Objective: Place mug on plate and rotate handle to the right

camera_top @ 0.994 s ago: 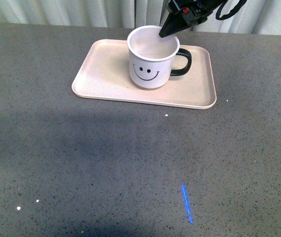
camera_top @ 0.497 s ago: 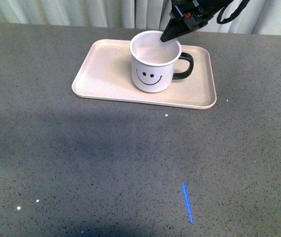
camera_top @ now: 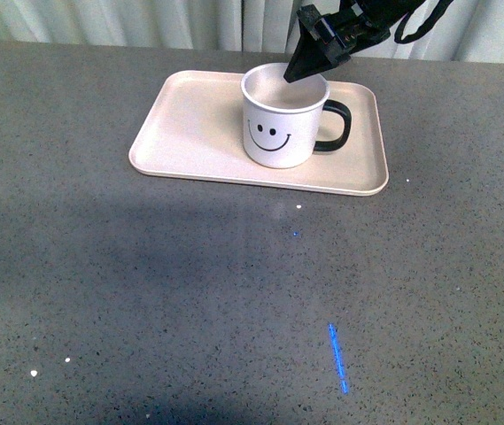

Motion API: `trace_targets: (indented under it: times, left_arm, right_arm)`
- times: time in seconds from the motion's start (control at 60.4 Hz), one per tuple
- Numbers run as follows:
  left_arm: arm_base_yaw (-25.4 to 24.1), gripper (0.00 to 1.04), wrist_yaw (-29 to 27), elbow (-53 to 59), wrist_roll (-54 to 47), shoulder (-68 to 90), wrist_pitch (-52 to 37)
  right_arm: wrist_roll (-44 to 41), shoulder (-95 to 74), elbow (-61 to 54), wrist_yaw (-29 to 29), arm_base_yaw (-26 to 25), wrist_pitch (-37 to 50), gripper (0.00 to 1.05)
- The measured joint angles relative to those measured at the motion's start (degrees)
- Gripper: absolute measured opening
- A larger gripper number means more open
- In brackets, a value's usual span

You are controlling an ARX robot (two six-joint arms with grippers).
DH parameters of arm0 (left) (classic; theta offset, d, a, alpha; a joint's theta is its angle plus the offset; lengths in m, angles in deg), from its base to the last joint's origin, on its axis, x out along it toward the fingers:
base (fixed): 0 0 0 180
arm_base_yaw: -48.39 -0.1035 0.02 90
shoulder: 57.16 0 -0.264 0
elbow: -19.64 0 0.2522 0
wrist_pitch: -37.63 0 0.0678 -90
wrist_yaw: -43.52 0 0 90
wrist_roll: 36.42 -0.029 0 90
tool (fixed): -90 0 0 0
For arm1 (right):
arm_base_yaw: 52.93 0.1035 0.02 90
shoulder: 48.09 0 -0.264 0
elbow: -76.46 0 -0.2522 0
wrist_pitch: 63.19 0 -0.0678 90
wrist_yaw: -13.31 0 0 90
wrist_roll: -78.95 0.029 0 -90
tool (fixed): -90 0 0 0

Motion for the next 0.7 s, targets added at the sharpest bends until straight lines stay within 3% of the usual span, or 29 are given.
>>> trace_targets:
  times: [0.116,0.249,0.348,0.381,0.431,0.481,0.53,0.58,0.696]
  left_arm:
    - [0.00,0.95,0.00,0.00,0.00,0.00,0.00]
    - [0.00,0.95,0.00,0.00,0.00,0.00,0.00]
    - [0.00,0.95,0.00,0.00,0.00,0.00,0.00]
    - [0.00,0.95,0.00,0.00,0.00,0.00,0.00]
    - [0.00,0.95,0.04,0.00,0.00,0.00,0.00]
    - [0.00,0.95,0.00,0.00,0.00,0.00,0.00]
    - [0.00,0.95,0.00,0.00,0.00,0.00,0.00]
    - [0.00,0.95,-0.02,0.00,0.00,0.00,0.00]
    - [0.00,0.95,0.02,0.00,0.00,0.00,0.00]
  right_arm:
    - [2.12,1.75,-0.59,3.43,-0.55,3.74,0.96]
    - [5.70,8.87,-8.39,9.35,-0.96,11.91,0.95]
    - [6.23,12.76,-10.73,9.90,-0.92,12.92,0.95]
    - [9.14,14.91,-14.34,4.26,-0.55,19.85,0.92]
    - [15.56,19.08,-23.47,-10.34,0.24,36.35,0.83]
    - [21.14,22.93,-33.92,-20.74,0.52,52.65,0.75]
    - [25.70,26.18,-44.19,-27.71,0.50,68.39,0.66]
    - [29.40,30.62,-56.24,-29.99,-0.02,83.06,0.54]
    - [32.04,38.29,-71.34,-30.03,-1.05,94.99,0.33]
